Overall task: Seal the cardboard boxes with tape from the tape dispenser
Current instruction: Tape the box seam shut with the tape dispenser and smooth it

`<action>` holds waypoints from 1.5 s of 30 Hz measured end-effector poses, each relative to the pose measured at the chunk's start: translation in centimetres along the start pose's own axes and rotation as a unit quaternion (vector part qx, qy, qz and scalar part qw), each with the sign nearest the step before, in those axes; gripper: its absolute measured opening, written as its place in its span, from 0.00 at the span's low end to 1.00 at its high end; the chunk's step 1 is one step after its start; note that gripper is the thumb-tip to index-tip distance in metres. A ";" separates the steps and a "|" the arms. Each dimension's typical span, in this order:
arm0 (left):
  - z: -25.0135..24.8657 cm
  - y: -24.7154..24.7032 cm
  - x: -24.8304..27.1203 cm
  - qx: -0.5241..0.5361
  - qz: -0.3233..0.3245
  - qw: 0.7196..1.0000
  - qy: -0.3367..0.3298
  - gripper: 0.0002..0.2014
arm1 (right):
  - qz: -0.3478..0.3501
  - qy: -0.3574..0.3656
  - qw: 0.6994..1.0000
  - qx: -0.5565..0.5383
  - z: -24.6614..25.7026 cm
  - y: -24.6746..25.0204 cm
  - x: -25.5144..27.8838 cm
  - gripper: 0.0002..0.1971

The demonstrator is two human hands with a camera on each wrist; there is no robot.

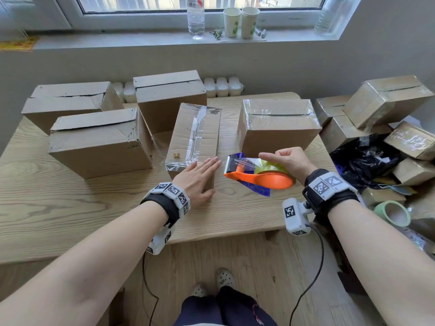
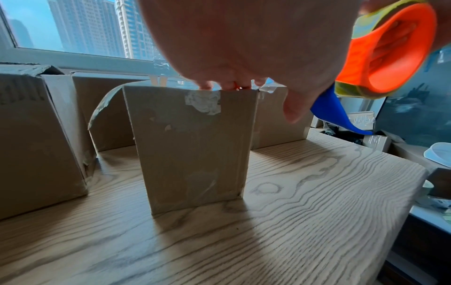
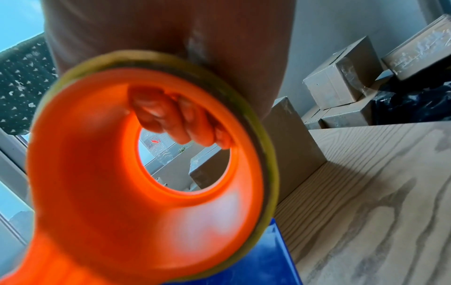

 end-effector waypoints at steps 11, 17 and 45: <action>0.0 0.1 -0.3 0.001 0.022 1.000 0.000 0.38 | -0.008 0.039 0.999 -0.026 0.4 -1.4 -0.4 0.27; -0.4 -0.1 -0.3 -0.003 0.006 1.000 0.009 0.35 | -0.021 0.041 0.999 -0.023 0.5 -1.2 -0.9 0.28; -1.0 -0.4 -0.3 -0.038 -0.002 0.999 0.021 0.37 | -0.028 0.043 0.999 -0.002 -0.8 -0.7 -0.2 0.28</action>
Point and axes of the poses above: each hand's wrist, its own x-axis away from the middle knuckle, its own y-axis out of the back of the hand, z = x × y, the point moved 1 cm from there along -x, towards the middle knuckle, and after that the axes turned 1 degree about -z, right-handed, at the moved point
